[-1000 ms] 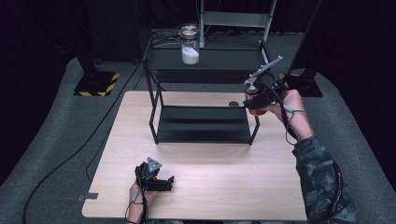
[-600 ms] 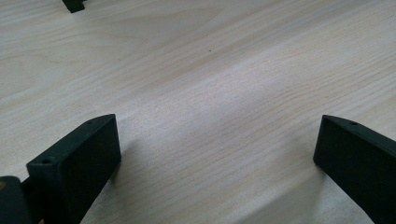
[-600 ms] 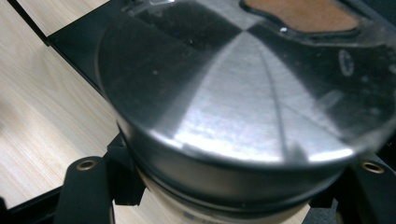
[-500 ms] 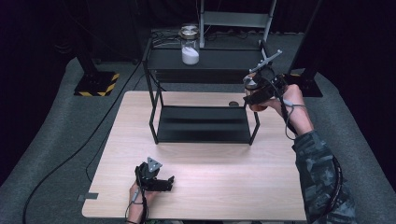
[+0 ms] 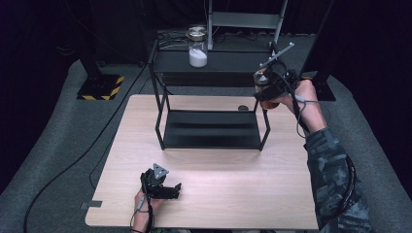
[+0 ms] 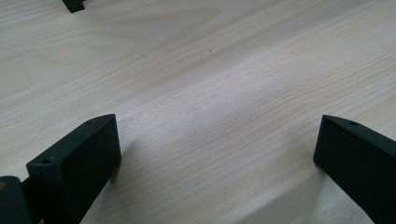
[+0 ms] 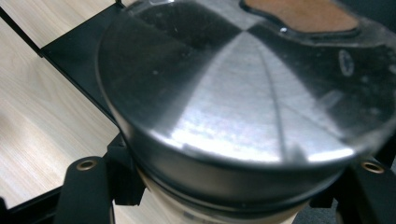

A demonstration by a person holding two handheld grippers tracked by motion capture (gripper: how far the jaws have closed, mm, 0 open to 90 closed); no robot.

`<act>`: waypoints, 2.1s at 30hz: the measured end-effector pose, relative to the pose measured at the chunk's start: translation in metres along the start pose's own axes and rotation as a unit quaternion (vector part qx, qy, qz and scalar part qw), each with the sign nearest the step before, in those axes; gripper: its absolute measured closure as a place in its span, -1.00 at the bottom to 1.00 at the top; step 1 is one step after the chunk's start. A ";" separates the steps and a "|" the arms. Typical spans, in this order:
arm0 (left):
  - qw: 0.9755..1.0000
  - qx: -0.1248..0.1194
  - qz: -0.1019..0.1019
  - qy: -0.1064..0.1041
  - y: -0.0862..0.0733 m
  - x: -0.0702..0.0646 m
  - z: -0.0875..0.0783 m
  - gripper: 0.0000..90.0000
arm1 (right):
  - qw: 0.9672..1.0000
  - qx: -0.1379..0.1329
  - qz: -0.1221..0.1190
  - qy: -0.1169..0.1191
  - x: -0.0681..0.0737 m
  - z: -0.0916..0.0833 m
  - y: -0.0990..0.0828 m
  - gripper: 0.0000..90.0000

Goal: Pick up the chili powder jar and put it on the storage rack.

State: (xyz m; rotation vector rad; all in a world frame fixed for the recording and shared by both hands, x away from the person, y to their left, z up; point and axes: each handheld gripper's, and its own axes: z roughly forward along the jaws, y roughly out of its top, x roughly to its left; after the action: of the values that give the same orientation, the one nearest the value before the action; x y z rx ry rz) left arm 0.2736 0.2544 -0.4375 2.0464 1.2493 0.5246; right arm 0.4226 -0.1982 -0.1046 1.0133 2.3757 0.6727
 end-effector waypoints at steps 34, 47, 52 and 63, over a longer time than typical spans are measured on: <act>1.000 0.000 0.000 0.000 0.000 0.000 0.000 -1.00 | 1.000 -0.009 0.007 -0.023 -0.006 -0.013 0.034 -0.31; 1.000 0.000 0.000 0.000 0.000 0.000 0.000 -1.00 | 0.999 -0.030 0.012 -0.040 -0.003 -0.020 0.040 -0.31; 1.000 0.000 0.000 0.000 0.000 0.000 0.000 -1.00 | 0.998 -0.044 0.016 -0.050 0.000 -0.021 0.040 -0.31; 1.000 0.000 0.000 0.000 0.000 0.000 0.000 -0.99 | 0.996 -0.058 0.027 -0.058 0.000 -0.018 0.044 -0.31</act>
State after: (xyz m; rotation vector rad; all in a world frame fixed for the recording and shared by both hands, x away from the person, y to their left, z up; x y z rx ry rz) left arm 0.2735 0.2544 -0.4376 2.0461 1.2483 0.5246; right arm 0.4351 -0.1760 -0.0644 1.0402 2.1903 0.7415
